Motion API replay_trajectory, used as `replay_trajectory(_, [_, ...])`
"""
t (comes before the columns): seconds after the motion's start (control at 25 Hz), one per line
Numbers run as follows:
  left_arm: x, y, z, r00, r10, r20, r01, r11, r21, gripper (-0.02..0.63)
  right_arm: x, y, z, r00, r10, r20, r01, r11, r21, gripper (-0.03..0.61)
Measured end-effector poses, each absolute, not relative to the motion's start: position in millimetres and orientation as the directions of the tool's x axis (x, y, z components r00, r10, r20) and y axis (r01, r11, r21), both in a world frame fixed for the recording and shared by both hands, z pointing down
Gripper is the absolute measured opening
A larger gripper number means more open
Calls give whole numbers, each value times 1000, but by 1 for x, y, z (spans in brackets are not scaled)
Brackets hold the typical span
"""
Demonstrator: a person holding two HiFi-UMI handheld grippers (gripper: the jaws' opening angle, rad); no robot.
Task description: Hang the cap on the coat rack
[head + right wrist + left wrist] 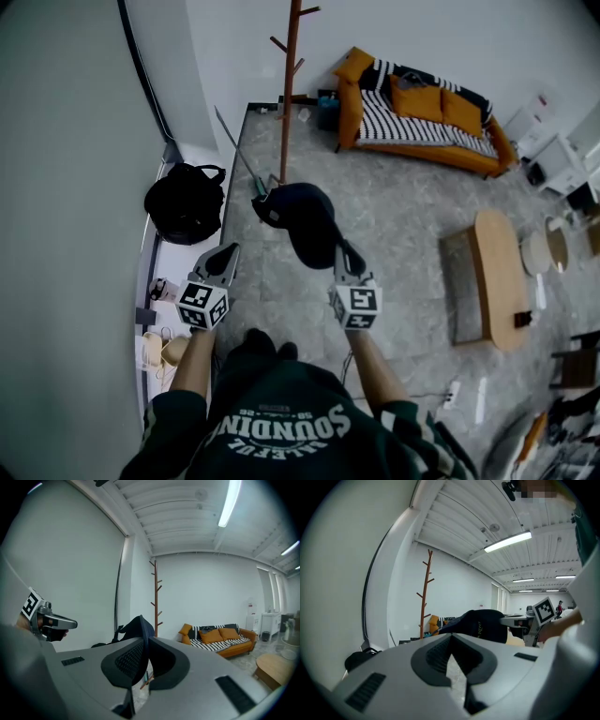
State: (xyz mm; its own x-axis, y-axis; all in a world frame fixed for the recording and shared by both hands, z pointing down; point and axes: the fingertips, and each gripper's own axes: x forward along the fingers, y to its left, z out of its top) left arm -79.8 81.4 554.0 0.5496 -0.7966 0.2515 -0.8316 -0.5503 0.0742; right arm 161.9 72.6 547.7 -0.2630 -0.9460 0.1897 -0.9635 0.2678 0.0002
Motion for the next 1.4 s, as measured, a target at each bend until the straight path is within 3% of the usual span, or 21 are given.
replay_trajectory(0.48, [-81,29,561,562,-789,248,-824,-560,88,0,155,24,547,-267,-946,186,-963,271,-6,15])
replay_trajectory(1.4, [-134,-240,544,638,-738,222,-766,-639,77,-1,124,-218,510,-136,-979,149,-991,133,-26,15])
